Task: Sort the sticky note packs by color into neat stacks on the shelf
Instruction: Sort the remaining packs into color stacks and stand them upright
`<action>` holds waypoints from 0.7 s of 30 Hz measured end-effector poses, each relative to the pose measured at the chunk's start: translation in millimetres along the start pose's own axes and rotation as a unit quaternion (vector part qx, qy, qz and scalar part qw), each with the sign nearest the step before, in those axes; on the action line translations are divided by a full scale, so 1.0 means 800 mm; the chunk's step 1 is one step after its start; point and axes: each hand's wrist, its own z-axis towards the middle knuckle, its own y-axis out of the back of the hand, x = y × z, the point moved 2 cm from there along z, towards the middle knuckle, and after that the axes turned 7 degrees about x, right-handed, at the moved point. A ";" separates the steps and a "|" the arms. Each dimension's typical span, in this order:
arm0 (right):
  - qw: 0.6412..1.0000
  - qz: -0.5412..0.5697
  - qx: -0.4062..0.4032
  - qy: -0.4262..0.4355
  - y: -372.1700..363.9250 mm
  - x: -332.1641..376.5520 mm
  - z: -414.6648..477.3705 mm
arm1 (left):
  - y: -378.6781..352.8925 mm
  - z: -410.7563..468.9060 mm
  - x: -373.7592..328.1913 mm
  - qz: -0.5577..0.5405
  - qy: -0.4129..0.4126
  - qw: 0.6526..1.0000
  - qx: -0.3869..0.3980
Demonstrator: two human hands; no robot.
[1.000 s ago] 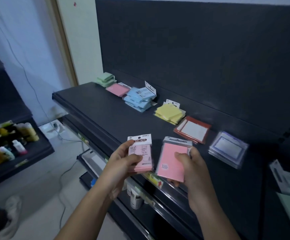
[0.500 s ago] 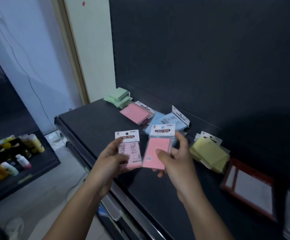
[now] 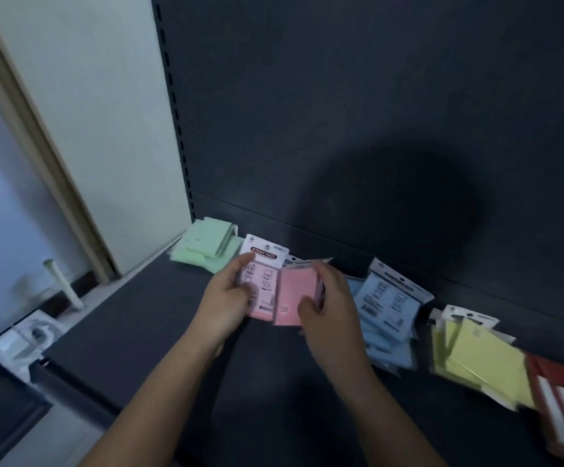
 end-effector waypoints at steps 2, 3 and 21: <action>0.999 -0.041 -0.024 -0.007 -0.012 0.004 0.019 | 0.004 0.030 0.004 0.078 -0.028 0.997 0.006; 0.997 -0.061 -0.028 -0.021 -0.019 0.002 0.029 | 0.004 0.042 0.006 0.129 -0.044 0.991 0.006; 0.969 -0.205 -0.042 -0.129 -0.065 -0.015 0.046 | 0.011 0.039 -0.010 0.350 -0.243 0.903 -0.057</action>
